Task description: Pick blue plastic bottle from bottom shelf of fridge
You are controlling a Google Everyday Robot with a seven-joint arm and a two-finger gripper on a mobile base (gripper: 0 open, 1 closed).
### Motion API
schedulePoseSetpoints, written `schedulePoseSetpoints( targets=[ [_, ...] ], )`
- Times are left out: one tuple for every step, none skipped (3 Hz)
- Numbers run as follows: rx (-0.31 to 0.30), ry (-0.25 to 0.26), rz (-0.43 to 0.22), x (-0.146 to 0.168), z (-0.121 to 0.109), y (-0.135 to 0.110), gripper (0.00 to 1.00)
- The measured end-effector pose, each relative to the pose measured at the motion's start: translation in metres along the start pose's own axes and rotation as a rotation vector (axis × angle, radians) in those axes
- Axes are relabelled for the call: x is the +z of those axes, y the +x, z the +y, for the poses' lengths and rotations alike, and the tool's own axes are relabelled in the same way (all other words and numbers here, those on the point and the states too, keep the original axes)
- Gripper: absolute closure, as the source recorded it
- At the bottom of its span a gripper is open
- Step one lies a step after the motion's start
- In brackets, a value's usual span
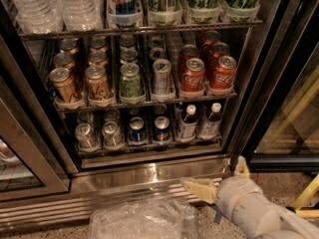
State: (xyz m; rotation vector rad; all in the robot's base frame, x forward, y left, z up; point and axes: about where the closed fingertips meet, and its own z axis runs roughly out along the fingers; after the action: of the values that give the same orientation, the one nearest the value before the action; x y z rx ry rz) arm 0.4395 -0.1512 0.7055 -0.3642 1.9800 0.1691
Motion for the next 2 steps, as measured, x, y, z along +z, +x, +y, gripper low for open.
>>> schedulePoseSetpoints(
  targets=[
    [0.055,-0.066,-0.073,0.034,0.053,0.000,0.00],
    [0.099,-0.034,-0.134,0.038,0.051,-0.015,0.00]
  ],
)
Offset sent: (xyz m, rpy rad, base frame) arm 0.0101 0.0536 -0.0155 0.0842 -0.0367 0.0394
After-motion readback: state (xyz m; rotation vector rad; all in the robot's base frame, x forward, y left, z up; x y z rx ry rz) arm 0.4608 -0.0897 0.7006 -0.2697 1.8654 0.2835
